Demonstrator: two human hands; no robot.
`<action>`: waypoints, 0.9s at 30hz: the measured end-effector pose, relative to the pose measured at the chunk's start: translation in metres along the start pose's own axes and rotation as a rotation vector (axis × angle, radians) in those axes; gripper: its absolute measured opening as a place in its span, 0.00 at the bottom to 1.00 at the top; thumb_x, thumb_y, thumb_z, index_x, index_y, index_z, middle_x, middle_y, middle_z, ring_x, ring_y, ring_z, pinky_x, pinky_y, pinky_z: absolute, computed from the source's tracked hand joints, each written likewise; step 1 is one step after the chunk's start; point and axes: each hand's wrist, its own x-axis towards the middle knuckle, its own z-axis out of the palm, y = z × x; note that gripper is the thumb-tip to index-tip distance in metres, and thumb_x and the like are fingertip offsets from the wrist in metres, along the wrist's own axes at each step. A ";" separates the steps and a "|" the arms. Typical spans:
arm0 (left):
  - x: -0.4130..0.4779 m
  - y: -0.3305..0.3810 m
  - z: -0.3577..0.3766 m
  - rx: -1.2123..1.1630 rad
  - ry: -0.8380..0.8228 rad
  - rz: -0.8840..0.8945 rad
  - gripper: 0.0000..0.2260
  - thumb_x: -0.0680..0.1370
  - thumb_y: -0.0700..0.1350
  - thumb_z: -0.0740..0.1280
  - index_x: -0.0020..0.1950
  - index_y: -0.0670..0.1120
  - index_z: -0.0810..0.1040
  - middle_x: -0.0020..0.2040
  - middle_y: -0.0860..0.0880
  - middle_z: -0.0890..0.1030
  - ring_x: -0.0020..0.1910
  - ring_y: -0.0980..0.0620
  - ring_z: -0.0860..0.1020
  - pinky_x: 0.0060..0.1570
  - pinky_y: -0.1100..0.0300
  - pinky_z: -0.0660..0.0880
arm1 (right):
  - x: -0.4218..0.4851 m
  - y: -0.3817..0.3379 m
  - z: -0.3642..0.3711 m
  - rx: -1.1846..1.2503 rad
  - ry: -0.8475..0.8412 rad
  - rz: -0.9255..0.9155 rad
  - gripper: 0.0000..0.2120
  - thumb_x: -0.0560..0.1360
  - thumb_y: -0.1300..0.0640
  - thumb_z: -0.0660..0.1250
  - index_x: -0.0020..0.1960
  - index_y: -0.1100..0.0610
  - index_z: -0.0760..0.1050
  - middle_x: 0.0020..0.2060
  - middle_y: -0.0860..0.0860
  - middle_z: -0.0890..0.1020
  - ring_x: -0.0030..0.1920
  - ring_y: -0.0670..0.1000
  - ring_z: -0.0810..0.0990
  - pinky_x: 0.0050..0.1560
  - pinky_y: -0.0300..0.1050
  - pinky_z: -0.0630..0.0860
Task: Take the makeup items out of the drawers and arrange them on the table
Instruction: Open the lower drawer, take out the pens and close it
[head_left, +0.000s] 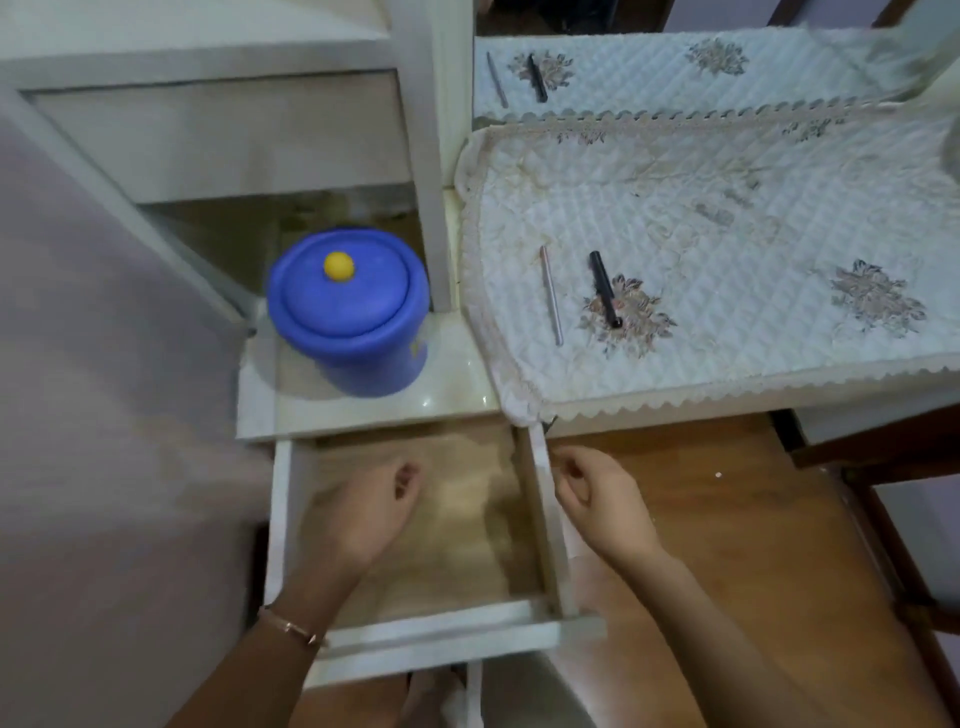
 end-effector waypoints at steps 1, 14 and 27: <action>-0.020 -0.023 -0.001 0.048 -0.022 -0.027 0.09 0.77 0.43 0.62 0.52 0.42 0.79 0.49 0.44 0.83 0.49 0.46 0.80 0.49 0.56 0.74 | -0.020 0.002 0.014 -0.034 -0.052 0.029 0.09 0.74 0.59 0.63 0.53 0.58 0.77 0.47 0.54 0.81 0.50 0.54 0.77 0.48 0.44 0.71; -0.157 -0.161 0.020 0.091 0.030 0.068 0.17 0.71 0.52 0.69 0.56 0.45 0.79 0.57 0.47 0.80 0.59 0.47 0.76 0.61 0.56 0.69 | -0.150 -0.006 0.108 -0.284 0.070 0.084 0.12 0.67 0.56 0.74 0.48 0.58 0.80 0.48 0.56 0.82 0.50 0.61 0.79 0.50 0.51 0.76; -0.105 -0.167 0.022 0.195 0.187 0.148 0.16 0.71 0.54 0.57 0.46 0.49 0.80 0.44 0.52 0.83 0.47 0.54 0.75 0.45 0.58 0.69 | -0.089 -0.007 0.105 -0.432 0.060 0.003 0.10 0.68 0.49 0.72 0.43 0.54 0.76 0.41 0.51 0.80 0.44 0.56 0.77 0.39 0.46 0.72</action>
